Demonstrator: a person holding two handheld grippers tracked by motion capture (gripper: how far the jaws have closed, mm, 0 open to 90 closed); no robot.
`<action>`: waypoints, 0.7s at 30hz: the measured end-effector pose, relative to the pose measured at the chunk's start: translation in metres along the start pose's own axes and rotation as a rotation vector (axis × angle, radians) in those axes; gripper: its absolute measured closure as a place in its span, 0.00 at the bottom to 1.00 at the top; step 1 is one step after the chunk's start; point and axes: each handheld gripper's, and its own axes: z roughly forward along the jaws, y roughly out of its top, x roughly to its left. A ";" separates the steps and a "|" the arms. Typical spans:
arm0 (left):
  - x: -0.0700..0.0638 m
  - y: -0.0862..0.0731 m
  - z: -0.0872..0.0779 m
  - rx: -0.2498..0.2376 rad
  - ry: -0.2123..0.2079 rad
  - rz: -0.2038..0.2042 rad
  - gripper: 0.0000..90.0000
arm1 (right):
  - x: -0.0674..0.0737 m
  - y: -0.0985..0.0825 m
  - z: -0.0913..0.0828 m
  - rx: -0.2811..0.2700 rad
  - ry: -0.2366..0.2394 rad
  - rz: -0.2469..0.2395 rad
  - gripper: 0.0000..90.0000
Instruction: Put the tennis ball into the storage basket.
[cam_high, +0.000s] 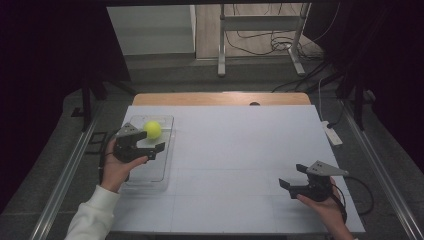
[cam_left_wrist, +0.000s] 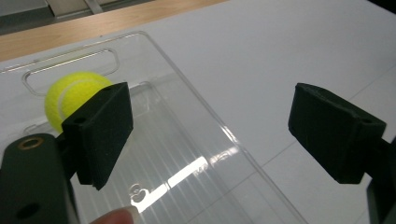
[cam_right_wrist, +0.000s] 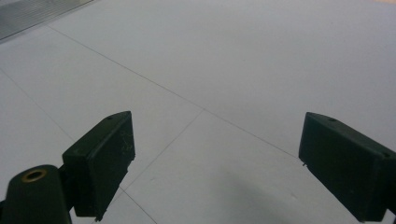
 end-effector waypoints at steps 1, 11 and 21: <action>-0.003 -0.002 -0.001 -0.004 -0.010 0.000 0.17 | 0.000 0.000 0.000 0.000 0.000 0.000 0.12; -0.023 -0.015 -0.004 -0.008 -0.057 0.020 0.17 | 0.000 0.000 0.000 0.001 -0.002 -0.001 0.12; -0.038 -0.028 -0.002 0.000 -0.081 0.034 0.17 | 0.000 0.000 0.000 0.000 -0.001 -0.001 0.12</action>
